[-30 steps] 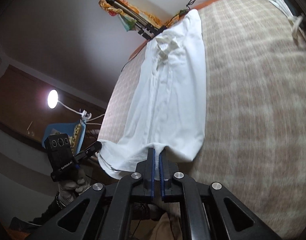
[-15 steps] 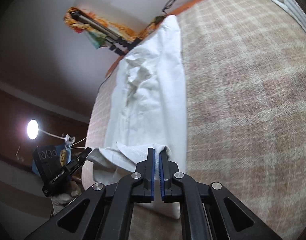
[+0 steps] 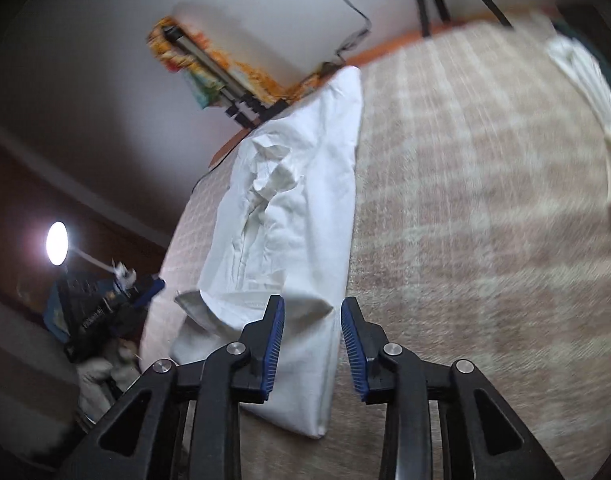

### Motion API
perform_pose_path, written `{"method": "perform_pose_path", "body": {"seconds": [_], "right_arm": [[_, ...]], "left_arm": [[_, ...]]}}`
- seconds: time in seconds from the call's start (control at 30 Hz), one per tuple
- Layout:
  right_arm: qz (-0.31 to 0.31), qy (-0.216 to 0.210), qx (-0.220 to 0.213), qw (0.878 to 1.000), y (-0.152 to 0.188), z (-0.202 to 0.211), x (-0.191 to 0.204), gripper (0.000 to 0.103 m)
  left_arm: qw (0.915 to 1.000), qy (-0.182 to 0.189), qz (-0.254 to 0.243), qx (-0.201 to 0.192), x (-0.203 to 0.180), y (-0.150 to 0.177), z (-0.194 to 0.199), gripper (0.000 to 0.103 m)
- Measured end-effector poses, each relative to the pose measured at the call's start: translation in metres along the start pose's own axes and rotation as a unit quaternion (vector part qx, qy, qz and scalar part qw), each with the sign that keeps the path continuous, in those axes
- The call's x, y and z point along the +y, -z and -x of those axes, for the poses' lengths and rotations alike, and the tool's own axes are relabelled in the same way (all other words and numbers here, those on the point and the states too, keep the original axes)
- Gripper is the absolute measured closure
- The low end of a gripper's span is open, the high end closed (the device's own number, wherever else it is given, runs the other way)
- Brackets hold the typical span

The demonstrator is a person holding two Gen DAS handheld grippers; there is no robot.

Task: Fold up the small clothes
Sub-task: 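Lift the hem and fold it up toward the collar with the right gripper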

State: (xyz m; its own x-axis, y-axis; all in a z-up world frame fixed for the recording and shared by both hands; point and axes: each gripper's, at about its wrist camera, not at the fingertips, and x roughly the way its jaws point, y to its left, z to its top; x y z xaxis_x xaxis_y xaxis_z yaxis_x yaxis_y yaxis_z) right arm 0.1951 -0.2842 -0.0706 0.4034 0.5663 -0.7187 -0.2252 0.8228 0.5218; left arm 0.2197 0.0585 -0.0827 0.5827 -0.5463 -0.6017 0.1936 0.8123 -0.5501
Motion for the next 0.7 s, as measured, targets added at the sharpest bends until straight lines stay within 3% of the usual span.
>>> {"method": "perform_pose_path", "body": {"seconds": [0.2,0.43,0.6,0.7], "right_arm": [[0.082,0.039,0.025,0.996,0.008,-0.017,0.013,0.07],[0.085,0.07,0.026,0.994,-0.005,-0.032,0.016,0.069],[0.11,0.071,0.012,0.991,-0.019,-0.034,0.034,0.068],[0.141,0.059,0.011,0.988,-0.026,-0.038,0.055,0.067]], "left_arm": [[0.9966,-0.016,-0.06,0.055,-0.009,0.025,-0.015,0.071],[0.9927,-0.051,-0.085,0.068,-0.021,0.021,-0.044,0.071],[0.9923,-0.09,-0.057,0.062,-0.013,0.007,-0.054,0.071],[0.9955,-0.068,-0.032,0.056,-0.008,0.004,-0.043,0.071]]}}
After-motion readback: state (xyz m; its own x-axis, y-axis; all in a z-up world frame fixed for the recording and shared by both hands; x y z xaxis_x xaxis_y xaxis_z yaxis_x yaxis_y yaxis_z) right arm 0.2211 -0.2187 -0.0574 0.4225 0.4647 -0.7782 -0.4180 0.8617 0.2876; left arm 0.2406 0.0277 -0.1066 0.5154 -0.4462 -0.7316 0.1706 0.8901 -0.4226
